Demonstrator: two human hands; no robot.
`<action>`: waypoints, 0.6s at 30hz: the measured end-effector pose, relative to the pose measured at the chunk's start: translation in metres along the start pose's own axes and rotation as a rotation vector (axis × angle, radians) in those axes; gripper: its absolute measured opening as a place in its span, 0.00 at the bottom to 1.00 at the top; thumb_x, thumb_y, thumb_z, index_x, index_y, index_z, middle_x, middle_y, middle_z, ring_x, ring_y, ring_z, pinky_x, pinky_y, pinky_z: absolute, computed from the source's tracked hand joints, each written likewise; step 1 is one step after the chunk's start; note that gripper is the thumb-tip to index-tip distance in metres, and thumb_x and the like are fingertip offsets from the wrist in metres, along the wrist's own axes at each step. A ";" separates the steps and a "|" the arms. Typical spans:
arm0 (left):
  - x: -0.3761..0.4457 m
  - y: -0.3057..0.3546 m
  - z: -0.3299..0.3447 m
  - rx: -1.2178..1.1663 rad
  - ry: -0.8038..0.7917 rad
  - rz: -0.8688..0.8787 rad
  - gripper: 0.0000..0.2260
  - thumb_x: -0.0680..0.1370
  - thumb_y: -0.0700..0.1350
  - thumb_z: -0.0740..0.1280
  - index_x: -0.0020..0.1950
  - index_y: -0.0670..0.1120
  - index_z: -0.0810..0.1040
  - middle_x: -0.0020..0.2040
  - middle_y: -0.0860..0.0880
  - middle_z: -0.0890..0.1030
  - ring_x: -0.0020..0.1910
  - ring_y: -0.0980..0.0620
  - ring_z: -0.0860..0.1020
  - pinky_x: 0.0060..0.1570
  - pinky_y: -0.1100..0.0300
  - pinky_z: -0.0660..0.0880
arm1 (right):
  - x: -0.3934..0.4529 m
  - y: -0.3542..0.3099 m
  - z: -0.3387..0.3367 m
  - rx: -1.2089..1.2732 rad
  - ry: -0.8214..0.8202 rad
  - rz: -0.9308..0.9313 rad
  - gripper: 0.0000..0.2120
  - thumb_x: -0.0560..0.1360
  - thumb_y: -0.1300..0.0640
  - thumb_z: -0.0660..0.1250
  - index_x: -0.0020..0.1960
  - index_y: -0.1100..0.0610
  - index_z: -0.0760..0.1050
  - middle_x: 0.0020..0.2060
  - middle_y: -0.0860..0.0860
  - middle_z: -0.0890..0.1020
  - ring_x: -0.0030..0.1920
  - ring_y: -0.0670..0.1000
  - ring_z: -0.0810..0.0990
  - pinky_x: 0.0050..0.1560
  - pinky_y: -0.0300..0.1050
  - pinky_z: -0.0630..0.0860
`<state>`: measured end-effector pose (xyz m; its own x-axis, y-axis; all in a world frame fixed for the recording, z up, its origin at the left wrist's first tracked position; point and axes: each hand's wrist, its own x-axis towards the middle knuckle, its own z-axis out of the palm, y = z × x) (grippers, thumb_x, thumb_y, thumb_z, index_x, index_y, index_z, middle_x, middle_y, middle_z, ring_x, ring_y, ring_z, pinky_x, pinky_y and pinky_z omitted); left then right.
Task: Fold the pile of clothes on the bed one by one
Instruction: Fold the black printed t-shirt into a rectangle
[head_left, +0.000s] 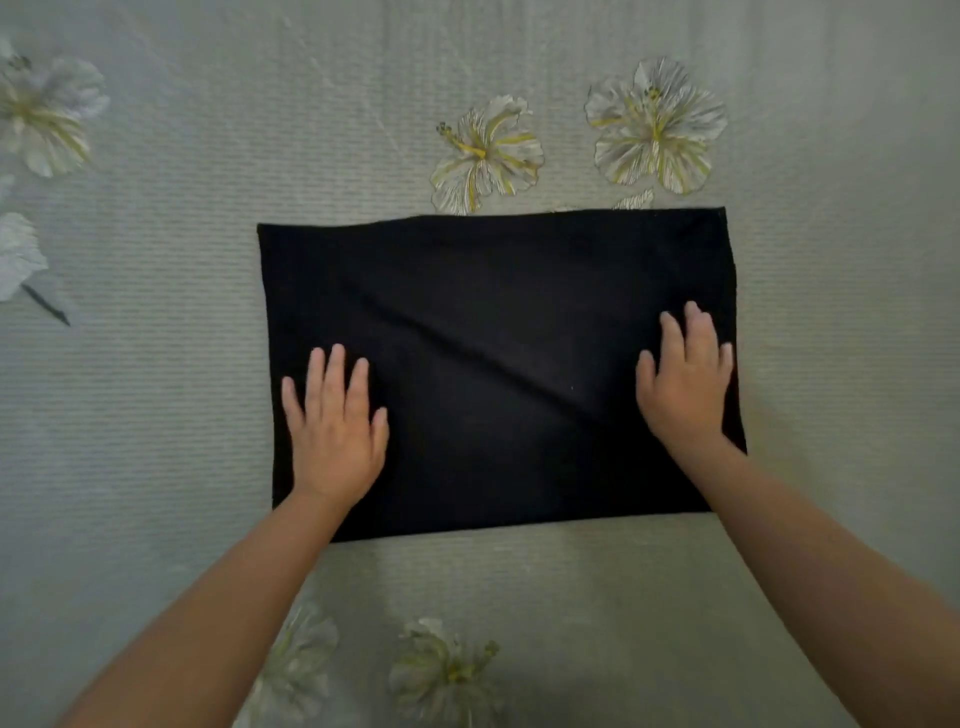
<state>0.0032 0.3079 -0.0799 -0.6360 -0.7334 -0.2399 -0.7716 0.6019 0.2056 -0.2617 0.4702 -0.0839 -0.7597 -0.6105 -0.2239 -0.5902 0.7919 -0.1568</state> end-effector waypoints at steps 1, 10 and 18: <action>-0.018 0.002 0.007 0.010 -0.040 -0.018 0.25 0.73 0.48 0.54 0.61 0.31 0.72 0.62 0.29 0.71 0.62 0.28 0.68 0.58 0.31 0.57 | -0.020 0.007 0.006 0.002 -0.039 0.022 0.23 0.77 0.59 0.61 0.70 0.64 0.63 0.71 0.63 0.60 0.72 0.62 0.56 0.69 0.63 0.52; -0.085 -0.020 0.033 0.030 -0.215 -0.092 0.39 0.77 0.64 0.37 0.66 0.34 0.68 0.66 0.28 0.64 0.66 0.28 0.62 0.62 0.33 0.54 | -0.083 0.067 0.023 -0.092 -0.156 0.126 0.32 0.74 0.45 0.44 0.74 0.59 0.52 0.75 0.55 0.52 0.74 0.59 0.48 0.71 0.60 0.45; -0.088 -0.028 0.036 0.188 -0.278 -0.129 0.35 0.75 0.66 0.45 0.75 0.46 0.49 0.75 0.39 0.44 0.74 0.42 0.41 0.68 0.42 0.36 | -0.080 0.069 0.025 -0.044 -0.149 0.226 0.27 0.80 0.49 0.50 0.75 0.58 0.50 0.75 0.55 0.49 0.74 0.59 0.47 0.70 0.61 0.46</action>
<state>0.0806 0.3670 -0.0990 -0.4910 -0.7084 -0.5071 -0.8167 0.5768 -0.0150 -0.2344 0.5737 -0.1012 -0.8269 -0.4072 -0.3878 -0.4241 0.9045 -0.0454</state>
